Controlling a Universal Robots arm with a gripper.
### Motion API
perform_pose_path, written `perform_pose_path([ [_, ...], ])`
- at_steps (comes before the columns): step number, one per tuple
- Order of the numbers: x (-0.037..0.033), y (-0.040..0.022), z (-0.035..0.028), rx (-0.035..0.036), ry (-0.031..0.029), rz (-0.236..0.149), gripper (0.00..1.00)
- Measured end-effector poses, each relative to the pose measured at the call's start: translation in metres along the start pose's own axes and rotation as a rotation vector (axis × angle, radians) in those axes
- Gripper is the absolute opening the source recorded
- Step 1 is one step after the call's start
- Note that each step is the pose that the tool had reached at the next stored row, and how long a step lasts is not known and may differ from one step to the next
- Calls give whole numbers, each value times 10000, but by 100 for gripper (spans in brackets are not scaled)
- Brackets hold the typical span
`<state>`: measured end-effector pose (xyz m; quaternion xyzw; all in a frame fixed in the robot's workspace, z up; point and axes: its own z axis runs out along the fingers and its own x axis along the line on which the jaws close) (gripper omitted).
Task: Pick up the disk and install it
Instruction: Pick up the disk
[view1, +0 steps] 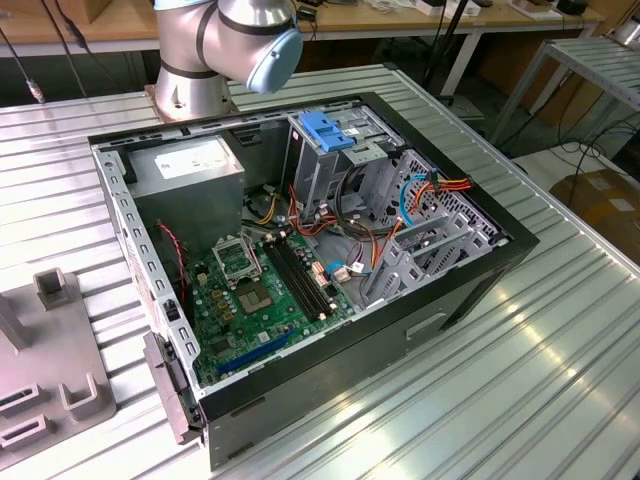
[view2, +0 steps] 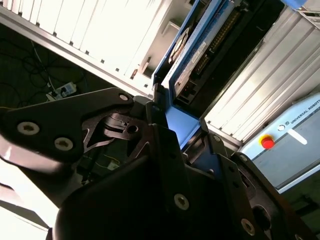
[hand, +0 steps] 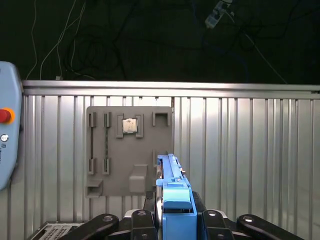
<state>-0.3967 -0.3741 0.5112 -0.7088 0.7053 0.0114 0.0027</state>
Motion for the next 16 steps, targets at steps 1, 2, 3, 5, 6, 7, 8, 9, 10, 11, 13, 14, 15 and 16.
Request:
perform_pose_path([
  [1,0,-21,0,-1,0,-1,37],
  [2,0,-40,-1,-1,1,0,37],
  [3,0,-70,-1,0,0,-1,37],
  [5,1,-140,-2,0,0,0,37],
  [6,1,-168,-2,-1,0,-1,37],
  [7,1,-189,-2,-1,0,0,37],
  [8,1,-204,-3,-1,0,0,37],
  [9,1,-230,-3,0,0,0,37],
  [10,1,-261,-3,0,0,-1,37],
  [11,2,-293,-4,-1,0,-1,37],
  [13,2,-326,-4,0,0,0,37],
  [14,2,-344,-4,-1,0,0,37],
  [15,2,-359,-5,-1,0,-1,37],
  [16,2,-381,-5,-1,0,0,37],
])
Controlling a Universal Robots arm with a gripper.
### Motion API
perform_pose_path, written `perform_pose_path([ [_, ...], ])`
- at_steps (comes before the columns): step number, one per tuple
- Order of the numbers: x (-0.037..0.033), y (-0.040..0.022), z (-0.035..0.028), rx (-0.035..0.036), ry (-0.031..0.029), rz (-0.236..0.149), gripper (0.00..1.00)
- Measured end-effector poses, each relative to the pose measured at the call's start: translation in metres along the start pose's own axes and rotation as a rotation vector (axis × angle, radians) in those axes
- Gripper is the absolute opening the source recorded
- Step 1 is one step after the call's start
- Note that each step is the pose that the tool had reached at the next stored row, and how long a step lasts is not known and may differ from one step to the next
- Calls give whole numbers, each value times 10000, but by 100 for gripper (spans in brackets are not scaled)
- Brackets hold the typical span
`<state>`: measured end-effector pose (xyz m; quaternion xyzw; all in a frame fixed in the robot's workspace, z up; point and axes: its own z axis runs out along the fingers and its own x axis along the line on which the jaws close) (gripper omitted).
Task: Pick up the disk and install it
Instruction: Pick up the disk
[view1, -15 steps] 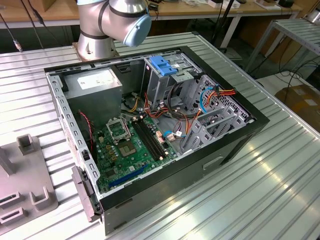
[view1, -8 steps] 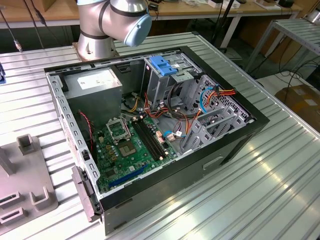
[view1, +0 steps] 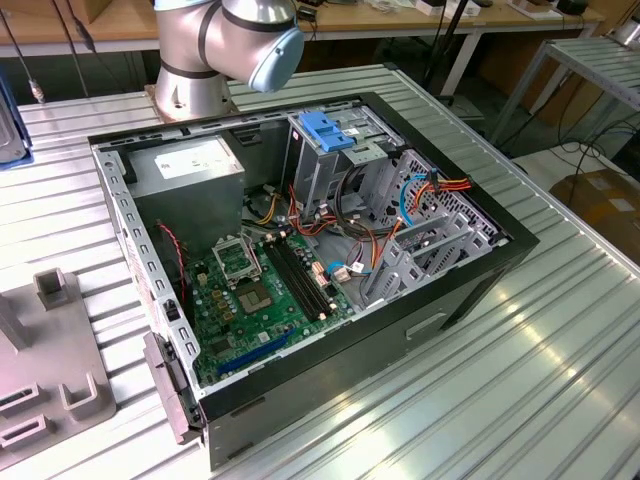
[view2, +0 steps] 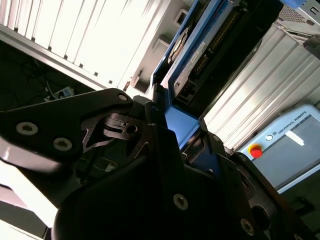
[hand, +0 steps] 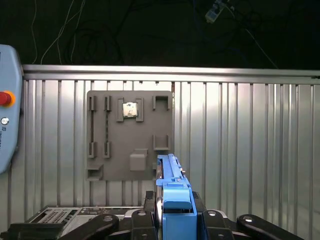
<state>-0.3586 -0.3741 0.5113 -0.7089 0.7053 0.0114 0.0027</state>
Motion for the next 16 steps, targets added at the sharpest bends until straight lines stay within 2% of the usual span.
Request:
perform_pose_path([
  [10,1,-185,-2,1,0,0,37],
  [13,1,-252,-3,1,0,0,37],
  [16,2,-347,-4,1,0,0,37],
])
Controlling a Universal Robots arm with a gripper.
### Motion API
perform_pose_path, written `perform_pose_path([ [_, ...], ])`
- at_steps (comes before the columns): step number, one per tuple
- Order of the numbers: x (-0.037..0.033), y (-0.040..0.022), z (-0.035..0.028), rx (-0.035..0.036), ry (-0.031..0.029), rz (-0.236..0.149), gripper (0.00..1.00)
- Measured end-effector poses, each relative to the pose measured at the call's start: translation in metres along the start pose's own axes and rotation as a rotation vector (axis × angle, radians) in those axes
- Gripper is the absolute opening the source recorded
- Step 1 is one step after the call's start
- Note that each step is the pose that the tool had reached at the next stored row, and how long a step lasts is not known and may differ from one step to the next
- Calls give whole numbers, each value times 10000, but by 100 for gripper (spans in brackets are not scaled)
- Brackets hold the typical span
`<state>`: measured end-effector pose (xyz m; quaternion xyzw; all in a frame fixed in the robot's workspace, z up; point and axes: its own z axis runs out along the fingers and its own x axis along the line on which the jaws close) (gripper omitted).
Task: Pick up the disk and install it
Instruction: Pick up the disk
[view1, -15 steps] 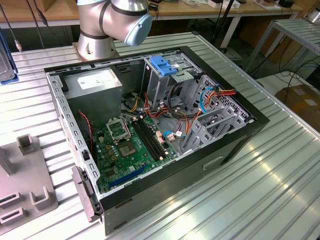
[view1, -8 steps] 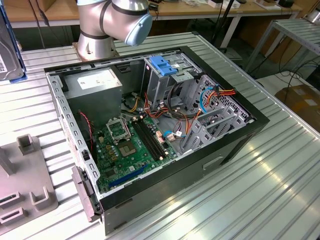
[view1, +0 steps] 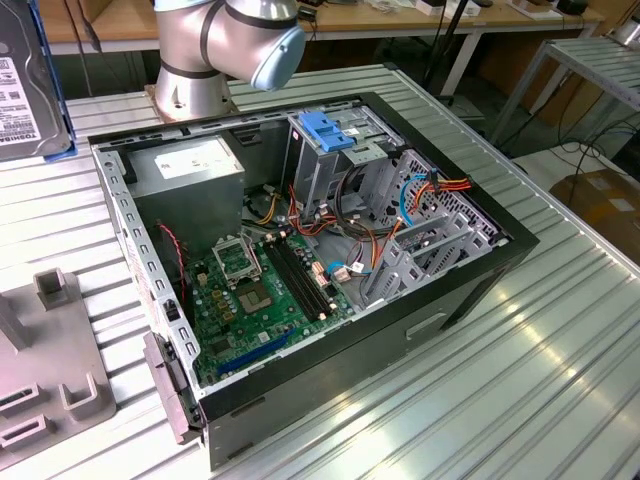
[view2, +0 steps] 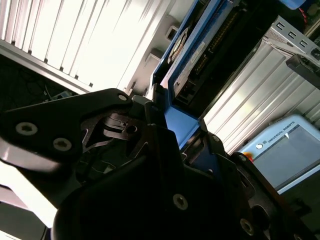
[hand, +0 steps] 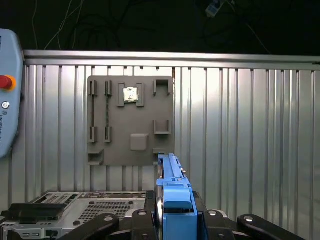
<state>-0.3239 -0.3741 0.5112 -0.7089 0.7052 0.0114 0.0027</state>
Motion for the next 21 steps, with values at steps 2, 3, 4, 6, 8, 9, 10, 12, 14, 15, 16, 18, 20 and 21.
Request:
perform_pose_path([
  [2,0,-43,-1,-1,0,1,37],
  [3,0,-83,-1,0,0,0,37],
  [4,1,-110,-1,0,-1,0,37],
  [6,1,-158,-2,-1,0,0,37],
  [8,1,-197,-2,1,0,0,37],
  [9,1,-223,-3,-1,0,0,37],
  [10,1,-244,-3,0,0,0,37],
  [12,1,-288,-4,-1,0,1,37],
  [14,2,-328,-4,0,0,0,37],
  [15,2,-346,-4,0,0,0,37],
  [16,2,-367,-5,-1,0,0,37],
  [18,2,-409,-5,0,-1,0,37],
  [20,2,-476,-6,-1,0,0,37],
  [21,2,-504,-6,-1,0,0,37],
])
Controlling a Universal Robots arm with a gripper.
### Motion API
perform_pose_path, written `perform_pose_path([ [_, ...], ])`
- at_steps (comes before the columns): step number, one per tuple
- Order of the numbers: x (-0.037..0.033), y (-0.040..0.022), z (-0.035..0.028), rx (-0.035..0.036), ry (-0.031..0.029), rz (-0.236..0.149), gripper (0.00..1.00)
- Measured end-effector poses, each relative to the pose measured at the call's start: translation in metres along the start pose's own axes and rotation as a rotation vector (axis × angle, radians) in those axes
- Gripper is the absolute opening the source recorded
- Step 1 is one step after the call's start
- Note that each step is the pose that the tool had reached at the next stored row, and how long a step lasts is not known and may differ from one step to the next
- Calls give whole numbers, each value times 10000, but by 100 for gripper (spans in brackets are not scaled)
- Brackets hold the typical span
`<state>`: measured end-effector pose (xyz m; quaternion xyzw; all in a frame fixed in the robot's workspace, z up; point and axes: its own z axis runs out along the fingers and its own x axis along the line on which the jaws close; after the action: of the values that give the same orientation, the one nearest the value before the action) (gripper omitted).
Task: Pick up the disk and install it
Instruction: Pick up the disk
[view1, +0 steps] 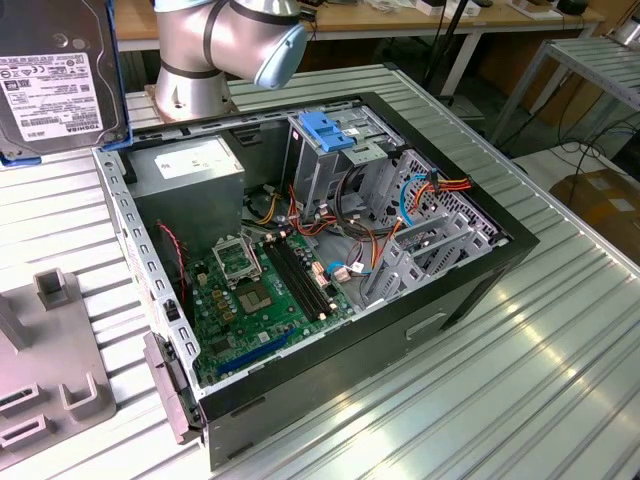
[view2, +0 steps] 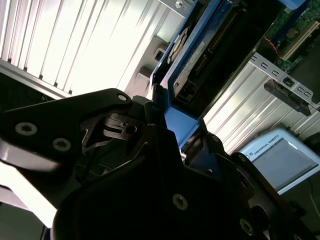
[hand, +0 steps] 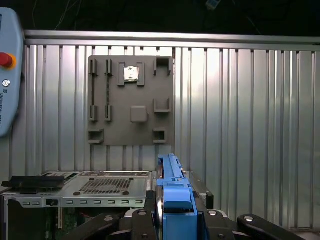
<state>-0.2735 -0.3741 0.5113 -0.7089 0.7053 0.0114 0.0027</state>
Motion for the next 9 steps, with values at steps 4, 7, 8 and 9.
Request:
perform_pose_path([
  [4,1,-100,-1,1,0,0,37],
  [7,1,-164,-2,0,0,0,37],
  [8,1,-182,-2,0,0,1,37],
  [9,1,-205,-2,1,0,0,37],
])
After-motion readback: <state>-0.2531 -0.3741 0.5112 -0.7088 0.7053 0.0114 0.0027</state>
